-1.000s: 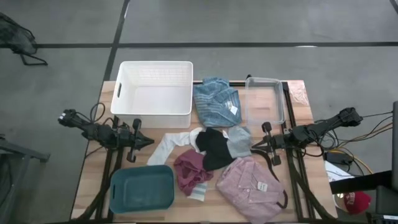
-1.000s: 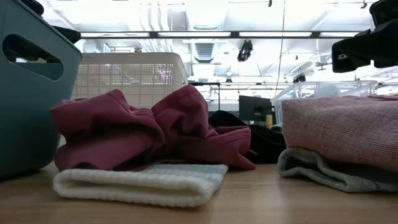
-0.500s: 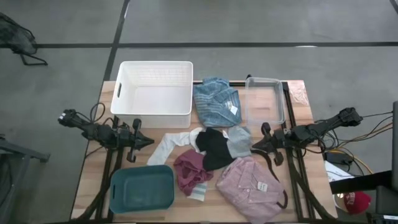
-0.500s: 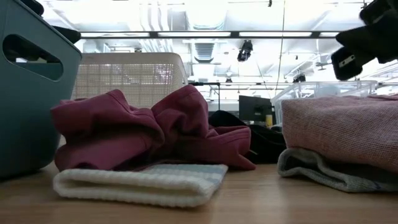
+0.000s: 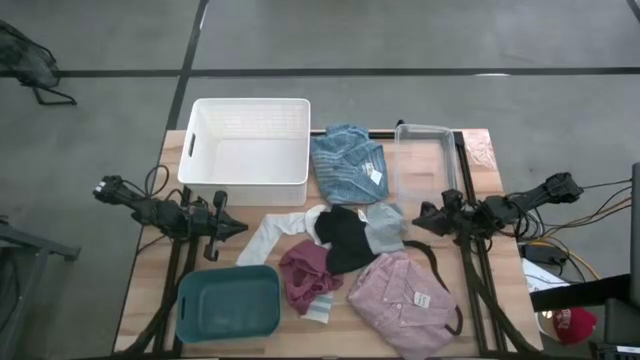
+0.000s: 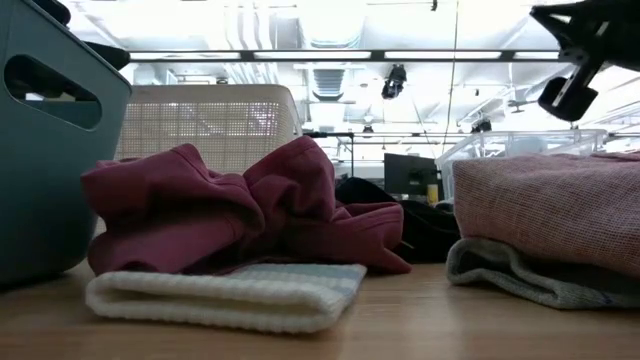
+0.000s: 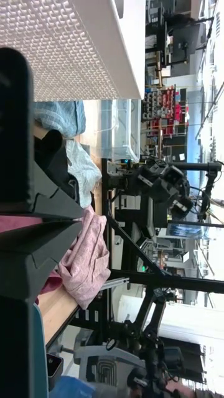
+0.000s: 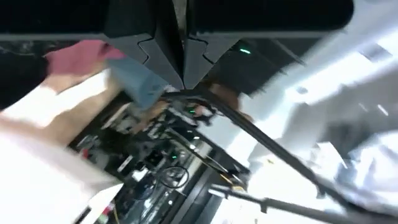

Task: Pick & Place Cloths
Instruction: Put the pink polo shirt into the laundry organizer

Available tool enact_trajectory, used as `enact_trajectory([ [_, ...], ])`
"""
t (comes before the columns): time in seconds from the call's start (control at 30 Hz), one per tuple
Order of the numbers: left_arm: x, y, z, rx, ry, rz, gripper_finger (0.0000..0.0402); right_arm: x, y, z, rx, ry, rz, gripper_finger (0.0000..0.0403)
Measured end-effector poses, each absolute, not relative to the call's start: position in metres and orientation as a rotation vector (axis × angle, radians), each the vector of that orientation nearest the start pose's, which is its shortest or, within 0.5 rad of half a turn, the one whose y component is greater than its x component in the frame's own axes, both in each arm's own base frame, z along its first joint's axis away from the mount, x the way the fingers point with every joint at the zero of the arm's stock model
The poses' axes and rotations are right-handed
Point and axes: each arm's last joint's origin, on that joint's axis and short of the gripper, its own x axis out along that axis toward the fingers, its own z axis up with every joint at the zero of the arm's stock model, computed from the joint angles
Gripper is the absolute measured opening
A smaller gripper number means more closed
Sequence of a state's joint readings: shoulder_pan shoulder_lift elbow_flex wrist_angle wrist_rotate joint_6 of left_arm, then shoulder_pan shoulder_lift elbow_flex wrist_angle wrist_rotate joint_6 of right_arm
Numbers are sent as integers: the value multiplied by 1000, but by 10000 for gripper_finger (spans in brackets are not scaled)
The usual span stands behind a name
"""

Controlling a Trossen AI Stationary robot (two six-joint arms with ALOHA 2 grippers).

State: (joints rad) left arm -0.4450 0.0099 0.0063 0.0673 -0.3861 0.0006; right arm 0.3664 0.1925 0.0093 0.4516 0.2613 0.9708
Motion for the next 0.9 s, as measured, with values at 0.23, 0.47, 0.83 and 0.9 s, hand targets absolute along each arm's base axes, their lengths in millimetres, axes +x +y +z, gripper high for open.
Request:
enact_trajectory([
  [0.23, 91, -31, 171, -25, -58, -59, 26, 105, 33, 185, 1274, -61, 214, 10],
  [0.47, 91, -31, 171, -25, -58, -59, 26, 117, 53, 196, 1378, 451, 165, 45],
  [0.83, 91, -31, 171, -25, -58, -60, 26, 134, 73, 234, 1091, 1181, -187, 171],
  [0.9, 91, -31, 171, -25, -58, -60, 26, 136, 75, 226, 1057, 1281, -226, 194],
])
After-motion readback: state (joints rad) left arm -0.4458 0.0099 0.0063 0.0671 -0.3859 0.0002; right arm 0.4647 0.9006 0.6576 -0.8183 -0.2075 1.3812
